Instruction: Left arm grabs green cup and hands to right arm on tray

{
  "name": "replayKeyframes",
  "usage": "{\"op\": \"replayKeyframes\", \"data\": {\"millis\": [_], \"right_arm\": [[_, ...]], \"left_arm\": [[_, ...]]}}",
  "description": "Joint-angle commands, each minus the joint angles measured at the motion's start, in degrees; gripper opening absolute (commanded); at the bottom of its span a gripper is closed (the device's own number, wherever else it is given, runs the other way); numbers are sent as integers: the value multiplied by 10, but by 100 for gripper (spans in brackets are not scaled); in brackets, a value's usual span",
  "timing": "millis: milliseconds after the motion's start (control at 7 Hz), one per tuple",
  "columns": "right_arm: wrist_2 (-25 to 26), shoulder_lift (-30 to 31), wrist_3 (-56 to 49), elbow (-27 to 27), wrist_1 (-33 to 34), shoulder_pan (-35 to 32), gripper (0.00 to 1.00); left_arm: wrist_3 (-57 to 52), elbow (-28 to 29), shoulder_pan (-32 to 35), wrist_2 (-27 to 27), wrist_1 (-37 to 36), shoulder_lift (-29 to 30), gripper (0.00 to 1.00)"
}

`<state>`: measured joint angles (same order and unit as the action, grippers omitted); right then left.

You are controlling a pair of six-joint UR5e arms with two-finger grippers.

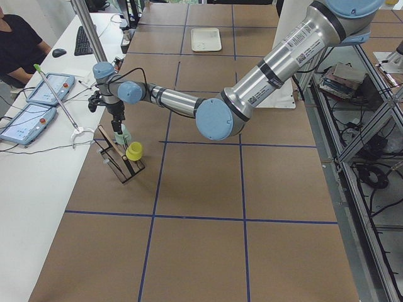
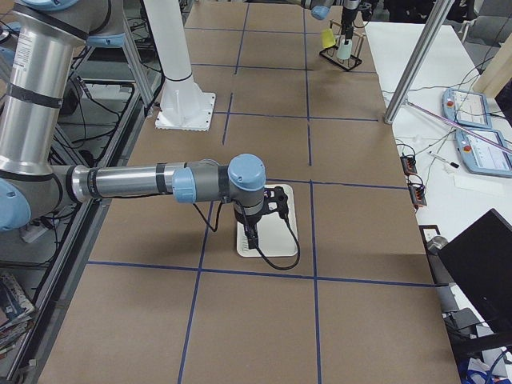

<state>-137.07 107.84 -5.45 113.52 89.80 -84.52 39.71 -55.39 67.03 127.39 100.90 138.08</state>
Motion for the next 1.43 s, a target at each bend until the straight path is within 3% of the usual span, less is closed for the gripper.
{"op": "replayKeyframes", "data": {"millis": [0,571,714,1000,1143,1286], "right_arm": [[0,0,0,-1,0,1,100],[0,0,0,-1,-1,3,100],[0,0,0,-1,-1,3,100],[0,0,0,-1,-1,3,100],[0,0,0,-1,-1,3,100],[0,0,1,-1,-1,3,100]], "left_arm": [[0,32,-1,7,10,20,95],[-2,62,-13,6,40,22,94],[-2,62,-14,5,41,22,90],[-2,71,-14,2,52,21,70],[-2,83,-14,1,66,21,70],[-2,83,-14,1,67,22,61]]}}
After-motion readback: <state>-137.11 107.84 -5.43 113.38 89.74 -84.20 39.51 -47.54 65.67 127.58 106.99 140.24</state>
